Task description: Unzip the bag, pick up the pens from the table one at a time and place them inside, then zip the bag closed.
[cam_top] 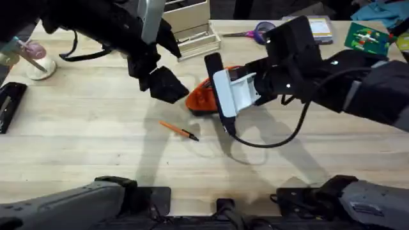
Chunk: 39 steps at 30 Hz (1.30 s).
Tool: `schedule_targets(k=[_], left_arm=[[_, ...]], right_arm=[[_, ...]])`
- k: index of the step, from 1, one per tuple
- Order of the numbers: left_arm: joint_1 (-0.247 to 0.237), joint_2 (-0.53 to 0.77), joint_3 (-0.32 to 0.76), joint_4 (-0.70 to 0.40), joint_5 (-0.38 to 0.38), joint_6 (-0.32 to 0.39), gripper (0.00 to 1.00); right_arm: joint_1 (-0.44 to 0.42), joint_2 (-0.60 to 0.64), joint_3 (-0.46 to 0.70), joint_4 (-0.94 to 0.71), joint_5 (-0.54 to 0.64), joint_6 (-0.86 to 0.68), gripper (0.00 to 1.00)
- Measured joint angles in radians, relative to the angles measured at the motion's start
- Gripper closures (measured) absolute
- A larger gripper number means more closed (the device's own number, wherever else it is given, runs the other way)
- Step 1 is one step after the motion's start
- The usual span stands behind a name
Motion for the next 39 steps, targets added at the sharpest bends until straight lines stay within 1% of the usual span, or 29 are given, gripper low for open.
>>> schedule_targets(k=[9, 18, 24, 30, 39], left_arm=[[0.000, 0.000, 0.000, 0.000, 0.000, 0.000, 0.008], [0.000, 0.000, 0.000, 0.000, 0.000, 0.000, 0.007], [0.000, 0.000, 0.000, 0.000, 0.000, 0.000, 0.007], [0.000, 0.000, 0.000, 0.000, 0.000, 0.000, 0.007], [0.000, 0.000, 0.000, 0.000, 0.000, 0.000, 0.007]], right_arm=[[0.004, 0.065, 0.000, 0.060, 0.000, -0.034, 0.970], [0.055, 0.117, 0.000, 0.100, 0.000, -0.034, 0.970], [0.057, 0.136, 0.000, 0.211, -0.019, 0.058, 0.970], [0.070, 0.136, 0.001, 0.214, -0.073, 0.098, 0.969], [0.073, 0.150, 0.002, 0.207, -0.089, 0.109, 0.969]])
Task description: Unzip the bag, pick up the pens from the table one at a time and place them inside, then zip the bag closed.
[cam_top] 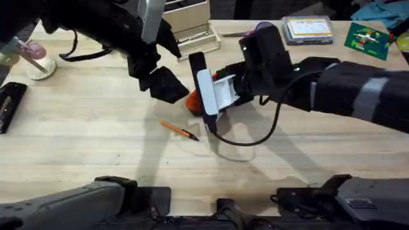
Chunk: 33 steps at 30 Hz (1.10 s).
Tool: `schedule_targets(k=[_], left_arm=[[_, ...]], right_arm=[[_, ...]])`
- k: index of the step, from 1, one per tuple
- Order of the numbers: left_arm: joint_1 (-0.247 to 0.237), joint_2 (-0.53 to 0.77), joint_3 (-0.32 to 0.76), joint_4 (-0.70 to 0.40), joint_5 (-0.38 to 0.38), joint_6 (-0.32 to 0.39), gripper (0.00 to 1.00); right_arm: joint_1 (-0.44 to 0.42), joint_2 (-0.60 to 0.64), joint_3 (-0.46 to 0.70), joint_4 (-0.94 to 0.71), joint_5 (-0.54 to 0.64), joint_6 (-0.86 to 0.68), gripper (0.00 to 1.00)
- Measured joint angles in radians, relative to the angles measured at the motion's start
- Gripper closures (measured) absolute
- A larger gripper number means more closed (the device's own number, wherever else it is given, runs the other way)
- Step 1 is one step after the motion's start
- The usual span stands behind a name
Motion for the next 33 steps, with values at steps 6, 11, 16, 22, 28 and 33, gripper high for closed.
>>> schedule_targets(k=[6, 11, 16, 22, 28, 33], left_arm=[[0.000, 0.000, 0.000, 0.000, 0.000, 0.000, 0.007], [0.000, 0.000, 0.000, 0.000, 0.000, 0.000, 0.007], [0.000, 0.000, 0.000, 0.000, 0.000, 0.000, 0.007], [0.000, 0.000, 0.000, 0.000, 0.000, 0.000, 0.007], [0.000, 0.000, 0.000, 0.000, 0.000, 0.000, 0.007], [0.000, 0.000, 0.000, 0.000, 0.000, 0.000, 0.007]], right_arm=[[-0.001, 0.035, 0.022, 0.008, 0.002, 0.006, 0.038], [-0.001, 0.034, 0.025, -0.003, 0.003, 0.008, 0.005], [-0.001, 0.034, 0.025, -0.003, 0.003, 0.016, 0.004], [-0.001, -0.001, 0.024, -0.015, 0.004, 0.086, 0.003], [-0.001, -0.115, 0.024, -0.016, -0.002, 0.222, 0.003], [0.000, -0.227, 0.024, -0.022, -0.006, 0.371, 0.003]])
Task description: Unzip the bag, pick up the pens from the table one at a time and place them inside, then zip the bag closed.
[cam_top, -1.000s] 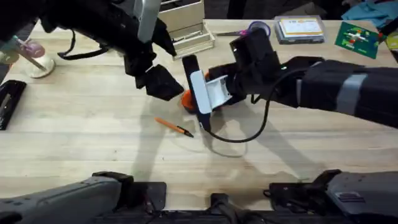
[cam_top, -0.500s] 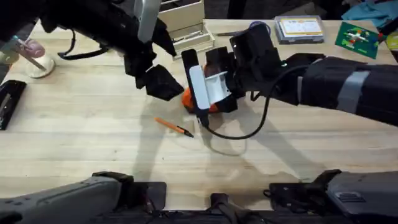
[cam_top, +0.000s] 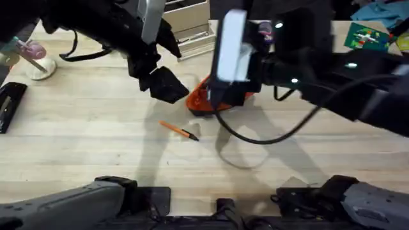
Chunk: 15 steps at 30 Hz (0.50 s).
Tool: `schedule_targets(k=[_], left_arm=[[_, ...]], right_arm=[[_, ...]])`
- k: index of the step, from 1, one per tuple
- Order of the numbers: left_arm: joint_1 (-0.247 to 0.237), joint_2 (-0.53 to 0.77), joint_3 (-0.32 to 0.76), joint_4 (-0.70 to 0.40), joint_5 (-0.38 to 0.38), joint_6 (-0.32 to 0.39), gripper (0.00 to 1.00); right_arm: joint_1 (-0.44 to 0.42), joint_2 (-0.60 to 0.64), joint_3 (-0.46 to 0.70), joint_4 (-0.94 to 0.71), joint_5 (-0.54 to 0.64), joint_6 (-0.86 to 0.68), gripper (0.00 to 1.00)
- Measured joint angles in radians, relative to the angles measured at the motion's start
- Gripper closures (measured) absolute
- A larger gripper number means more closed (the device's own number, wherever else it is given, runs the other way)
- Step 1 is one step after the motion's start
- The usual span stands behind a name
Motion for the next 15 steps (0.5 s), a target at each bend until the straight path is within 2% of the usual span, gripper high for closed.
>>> schedule_targets(k=[10, 15], left_arm=[[0.000, 0.000, 0.000, -0.010, -0.025, 0.000, 0.007], [0.024, 0.000, 0.000, -0.084, -0.031, 0.025, 0.007]], right_arm=[[0.000, -0.200, 0.000, -0.102, -0.002, 0.251, 0.004], [0.000, -0.265, 0.000, -0.139, -0.003, 0.405, 0.003]])
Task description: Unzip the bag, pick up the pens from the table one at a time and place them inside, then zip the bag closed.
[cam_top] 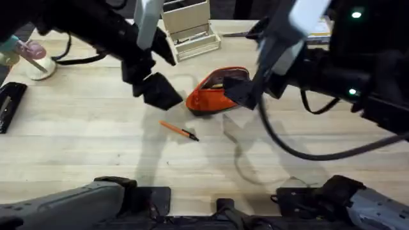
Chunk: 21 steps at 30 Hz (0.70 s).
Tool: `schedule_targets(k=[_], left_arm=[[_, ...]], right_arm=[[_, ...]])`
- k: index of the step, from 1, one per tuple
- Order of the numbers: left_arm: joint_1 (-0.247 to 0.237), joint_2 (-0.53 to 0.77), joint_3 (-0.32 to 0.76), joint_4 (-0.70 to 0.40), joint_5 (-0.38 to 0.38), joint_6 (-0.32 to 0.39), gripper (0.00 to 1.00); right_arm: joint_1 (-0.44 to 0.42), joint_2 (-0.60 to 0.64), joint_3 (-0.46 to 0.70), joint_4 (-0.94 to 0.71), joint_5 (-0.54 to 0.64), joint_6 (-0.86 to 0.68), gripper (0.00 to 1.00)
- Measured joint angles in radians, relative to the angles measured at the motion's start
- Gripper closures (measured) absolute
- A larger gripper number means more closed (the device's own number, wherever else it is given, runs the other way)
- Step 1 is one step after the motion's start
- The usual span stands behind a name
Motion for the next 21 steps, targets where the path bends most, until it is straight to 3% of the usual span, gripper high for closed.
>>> schedule_targets(k=[6, 11, 17, 21], left_arm=[[0.078, 0.000, 0.000, -0.119, -0.001, 0.103, 0.007], [0.164, 0.000, 0.000, -0.198, 0.025, 0.237, 0.006], [0.279, 0.000, 0.000, -0.282, 0.054, 0.421, 0.006], [0.350, 0.000, 0.000, -0.311, 0.062, 0.538, 0.006]], right_arm=[[0.001, -0.055, 0.000, -0.024, -0.010, 0.210, 0.003], [0.002, -0.076, 0.000, -0.040, -0.018, 0.357, 0.003], [0.021, -0.079, 0.000, -0.087, -0.018, 0.428, 0.003], [0.081, -0.079, 0.000, -0.101, -0.018, 0.445, 0.003]])
